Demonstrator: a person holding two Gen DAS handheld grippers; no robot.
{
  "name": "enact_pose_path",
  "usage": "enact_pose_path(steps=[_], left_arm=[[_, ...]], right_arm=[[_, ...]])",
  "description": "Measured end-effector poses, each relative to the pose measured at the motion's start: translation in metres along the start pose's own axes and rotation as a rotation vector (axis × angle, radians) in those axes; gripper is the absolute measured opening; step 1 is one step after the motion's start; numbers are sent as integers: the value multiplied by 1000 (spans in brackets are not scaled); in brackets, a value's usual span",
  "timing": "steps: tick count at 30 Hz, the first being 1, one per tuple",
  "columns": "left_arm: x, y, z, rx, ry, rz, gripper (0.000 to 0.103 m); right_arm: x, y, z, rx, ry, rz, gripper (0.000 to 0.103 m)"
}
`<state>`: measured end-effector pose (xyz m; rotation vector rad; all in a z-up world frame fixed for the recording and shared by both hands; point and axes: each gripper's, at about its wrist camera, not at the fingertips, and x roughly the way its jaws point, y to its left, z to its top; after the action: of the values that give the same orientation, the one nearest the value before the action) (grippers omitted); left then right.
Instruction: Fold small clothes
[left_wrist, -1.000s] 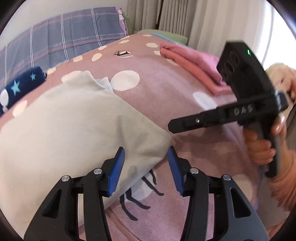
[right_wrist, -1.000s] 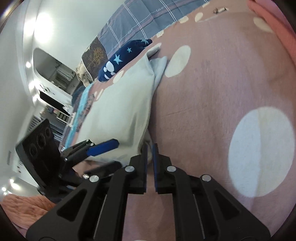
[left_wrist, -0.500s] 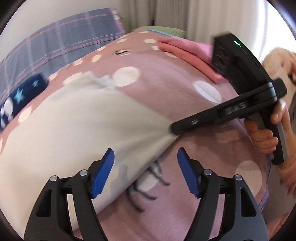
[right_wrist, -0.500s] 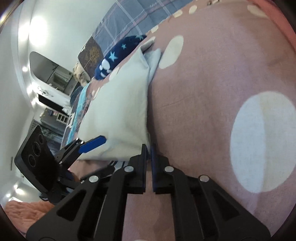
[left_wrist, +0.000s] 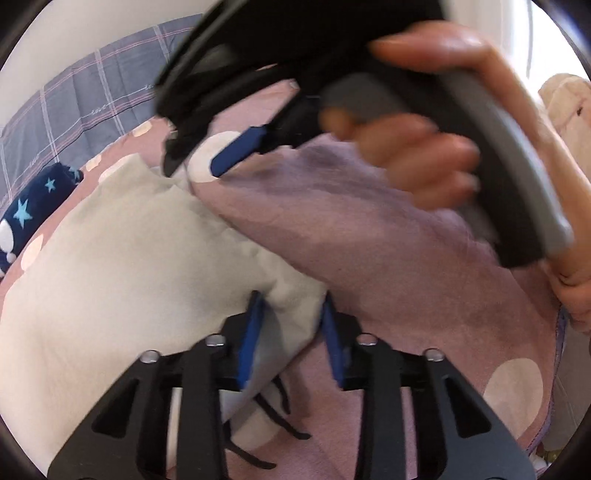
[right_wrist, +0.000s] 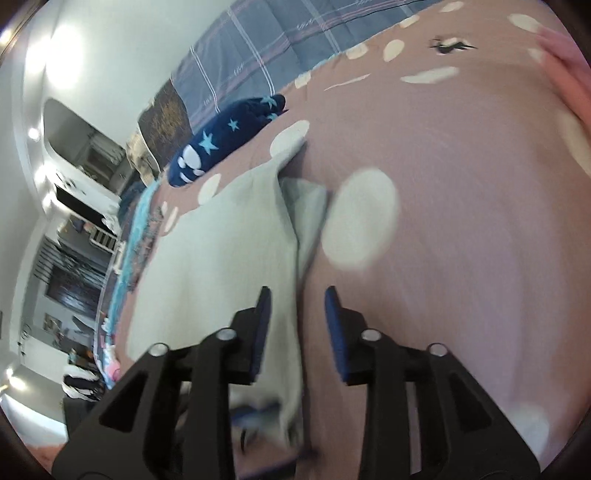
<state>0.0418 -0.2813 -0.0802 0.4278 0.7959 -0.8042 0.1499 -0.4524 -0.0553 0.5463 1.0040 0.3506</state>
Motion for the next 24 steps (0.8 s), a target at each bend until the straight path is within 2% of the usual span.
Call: enact_pose_path(steps=[2,4,5,7,10,12,13,14,15,17,18,19,21,24], left_arm=[[-1,7,-1,-33,-6,-23,23],[-5,13,-3,-72,-20,-73,8],[-6,15,-4,-88,-25,-107,4],[-6,13,-5,-87,-28,-142,3],[-1,3,-3,-48,-20,-109,3],[-3,-2,-5,-31,-21,-136,4],[-4,-6,-5,-27,-22,-152,4],[-5,-6,-6,-33,-25,-153,5],[-7,-4,-7,-50,-23,-155,10],[-19,4,-13,-115,-36,-182,21],[-29,10,-19,-144,-52,-191,30],[-40,16,-25,-174,-70,-191,40],[-70,37,-44,-240,-117,-188,44],[-111,73,-80,-349,-162,-138,48]], right_arm=[[20,8,18,-15,16,-34,42],[27,12,24,-19,9,-72,43],[28,12,22,-20,6,-70,43],[32,15,17,-33,-2,-72,43],[37,11,14,-29,-20,-104,40],[41,8,20,8,-48,-101,39],[46,11,25,-26,-67,-149,15],[52,16,27,-72,-86,-236,0],[58,19,28,-127,-121,-370,0],[60,19,26,-112,-137,-394,0],[57,21,25,-111,-139,-397,0],[51,24,24,-113,-139,-404,7],[30,28,17,-118,-158,-440,23],[-9,44,0,-173,-199,-473,27]])
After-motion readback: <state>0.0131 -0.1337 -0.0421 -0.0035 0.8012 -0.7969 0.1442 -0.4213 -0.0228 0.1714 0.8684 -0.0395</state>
